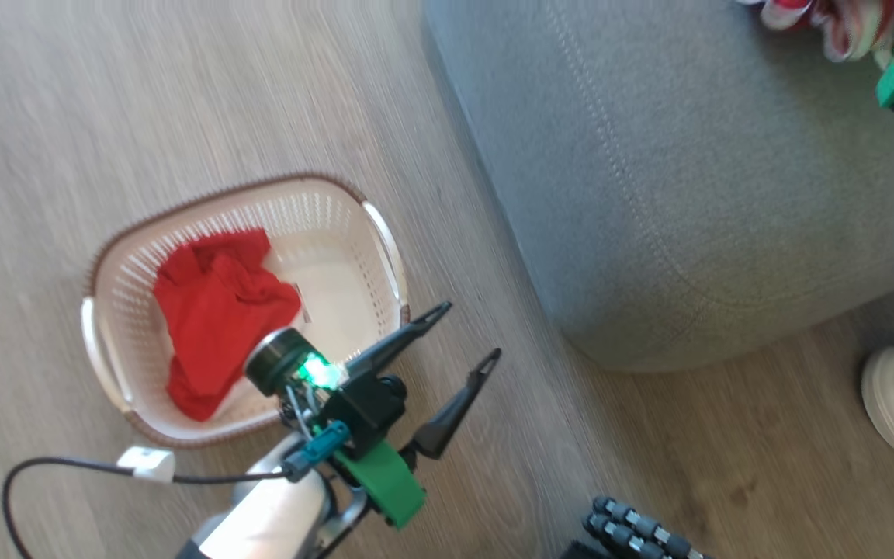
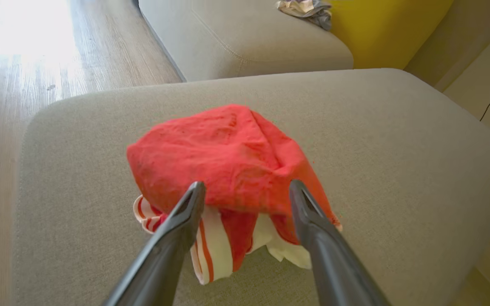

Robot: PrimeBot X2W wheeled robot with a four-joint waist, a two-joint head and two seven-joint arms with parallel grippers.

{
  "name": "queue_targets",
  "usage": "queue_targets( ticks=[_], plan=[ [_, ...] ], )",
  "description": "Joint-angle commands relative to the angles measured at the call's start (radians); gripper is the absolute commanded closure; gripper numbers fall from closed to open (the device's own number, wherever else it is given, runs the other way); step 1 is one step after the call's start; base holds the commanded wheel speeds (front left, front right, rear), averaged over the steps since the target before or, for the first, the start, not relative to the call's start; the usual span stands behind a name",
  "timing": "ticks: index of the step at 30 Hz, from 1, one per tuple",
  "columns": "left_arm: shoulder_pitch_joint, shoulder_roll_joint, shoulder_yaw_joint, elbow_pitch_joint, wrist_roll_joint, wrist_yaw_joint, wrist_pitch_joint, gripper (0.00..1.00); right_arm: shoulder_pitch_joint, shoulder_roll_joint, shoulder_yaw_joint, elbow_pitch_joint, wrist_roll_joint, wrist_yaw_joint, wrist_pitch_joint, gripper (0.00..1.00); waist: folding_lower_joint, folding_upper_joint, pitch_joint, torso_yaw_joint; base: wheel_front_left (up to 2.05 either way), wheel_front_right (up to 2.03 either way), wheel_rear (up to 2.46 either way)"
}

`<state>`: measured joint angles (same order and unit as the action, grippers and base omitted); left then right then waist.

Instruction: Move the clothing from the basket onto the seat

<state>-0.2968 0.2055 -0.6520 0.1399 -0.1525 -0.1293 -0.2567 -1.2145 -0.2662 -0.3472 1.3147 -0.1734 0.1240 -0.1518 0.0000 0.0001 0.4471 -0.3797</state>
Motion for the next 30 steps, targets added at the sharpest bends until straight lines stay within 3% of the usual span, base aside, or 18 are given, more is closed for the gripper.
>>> queue_targets(
  ticks=[1, 8, 12, 16, 23, 30],
  plan=[
    [0.011, -0.020, 0.018, -0.026, -0.006, -0.001, -0.005, 0.00, -0.002, -0.024, 0.021, -0.025, 0.026, 0.007, -0.022, 0.00, 0.0000, -0.0001, -0.058, 0.016, 0.00, 0.00, 0.00],
    [0.027, -0.084, 0.052, -0.015, -0.015, -0.001, -0.005, 0.00, 0.025, -0.012, 0.147, -0.099, 0.218, 0.007, -0.105, 0.00, 0.0000, -0.0001, -0.180, 0.052, 0.00, 0.00, 0.00],
    [0.038, -0.114, 0.104, -0.020, -0.018, -0.001, -0.005, 0.00, 0.114, -0.031, 0.270, -0.282, 0.390, 0.007, -0.109, 0.00, 0.0000, -0.0001, -0.244, 0.080, 0.00, 0.00, 0.00],
    [0.052, -0.136, 0.170, -0.023, -0.003, 0.005, -0.005, 0.00, 0.257, -0.097, 0.400, -0.513, 0.559, 0.007, -0.110, 0.00, 0.0000, -0.0001, -0.304, 0.115, 0.00, 0.00, 0.00],
    [0.085, -0.153, 0.289, -0.045, 0.001, 0.090, -0.005, 0.00, 0.506, -0.187, 0.480, -0.869, 0.736, 0.007, -0.110, 0.00, 0.0000, -0.0001, -0.388, 0.189, 0.00, 0.00, 0.00],
    [0.133, -0.155, 0.388, -0.077, -0.081, 0.202, -0.005, 0.00, 0.744, -0.137, 0.429, -1.128, 0.738, 0.007, -0.110, 0.00, 0.0000, -0.0001, -0.434, 0.263, 0.00, 0.00, 0.00]
  ],
)
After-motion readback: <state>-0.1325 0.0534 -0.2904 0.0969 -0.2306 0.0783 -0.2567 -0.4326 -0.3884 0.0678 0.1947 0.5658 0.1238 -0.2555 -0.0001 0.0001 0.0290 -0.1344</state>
